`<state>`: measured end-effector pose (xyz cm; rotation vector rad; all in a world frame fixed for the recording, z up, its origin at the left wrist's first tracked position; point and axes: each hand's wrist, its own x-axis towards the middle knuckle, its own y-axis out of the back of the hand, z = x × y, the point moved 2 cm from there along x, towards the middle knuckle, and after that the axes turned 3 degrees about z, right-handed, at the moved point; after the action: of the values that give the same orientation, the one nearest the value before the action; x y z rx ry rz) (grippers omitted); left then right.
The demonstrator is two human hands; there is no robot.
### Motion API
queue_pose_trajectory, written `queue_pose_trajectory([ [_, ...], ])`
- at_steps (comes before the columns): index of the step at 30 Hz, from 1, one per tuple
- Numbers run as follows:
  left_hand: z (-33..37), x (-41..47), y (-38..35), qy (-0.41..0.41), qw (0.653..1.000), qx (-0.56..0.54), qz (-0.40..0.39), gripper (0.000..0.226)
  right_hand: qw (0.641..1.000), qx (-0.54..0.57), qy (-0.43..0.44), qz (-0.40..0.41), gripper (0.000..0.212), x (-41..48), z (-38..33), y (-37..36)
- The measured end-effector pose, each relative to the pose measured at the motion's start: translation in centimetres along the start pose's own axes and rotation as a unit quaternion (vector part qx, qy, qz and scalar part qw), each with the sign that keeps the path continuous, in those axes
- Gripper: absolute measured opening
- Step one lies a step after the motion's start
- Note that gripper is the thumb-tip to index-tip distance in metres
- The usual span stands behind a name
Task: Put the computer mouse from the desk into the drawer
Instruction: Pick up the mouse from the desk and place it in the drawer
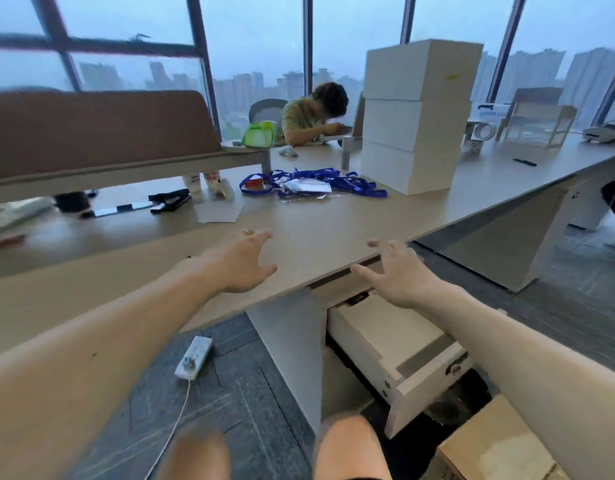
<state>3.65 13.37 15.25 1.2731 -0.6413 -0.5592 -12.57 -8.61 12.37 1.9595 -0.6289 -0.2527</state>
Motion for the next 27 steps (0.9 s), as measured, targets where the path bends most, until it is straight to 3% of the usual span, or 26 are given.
queue_pose_trajectory([
  [9, -20.5, -7.8, 5.2, 0.181, 0.979, 0.097, -0.013, 0.082, 0.989, -0.037, 0.137, -0.049, 0.08, 4.9, -16.6, -7.4],
  [13, -24.8, -9.4, 3.2, 0.233, 0.971, 0.039, -0.026, 0.085, 0.981, -0.019, 0.176, -0.084, 0.081, 6.7, -21.3, -11.8],
  [15, -25.2, -9.4, 1.4, 0.23, 0.973, 0.024, -0.021, 0.093, 0.978, 0.0, 0.19, -0.089, 0.083, 7.0, -22.6, -13.5],
  [21, -20.4, -7.4, -4.2, 0.176, 0.984, 0.006, 0.013, 0.076, 0.97, 0.054, 0.223, -0.084, 0.094, 7.9, -24.7, -18.3],
  [27, -20.5, -6.5, -5.4, 0.188, 0.98, 0.022, 0.058, 0.077, 0.966, 0.051, 0.246, -0.061, 0.059, 8.1, -24.1, -20.4],
])
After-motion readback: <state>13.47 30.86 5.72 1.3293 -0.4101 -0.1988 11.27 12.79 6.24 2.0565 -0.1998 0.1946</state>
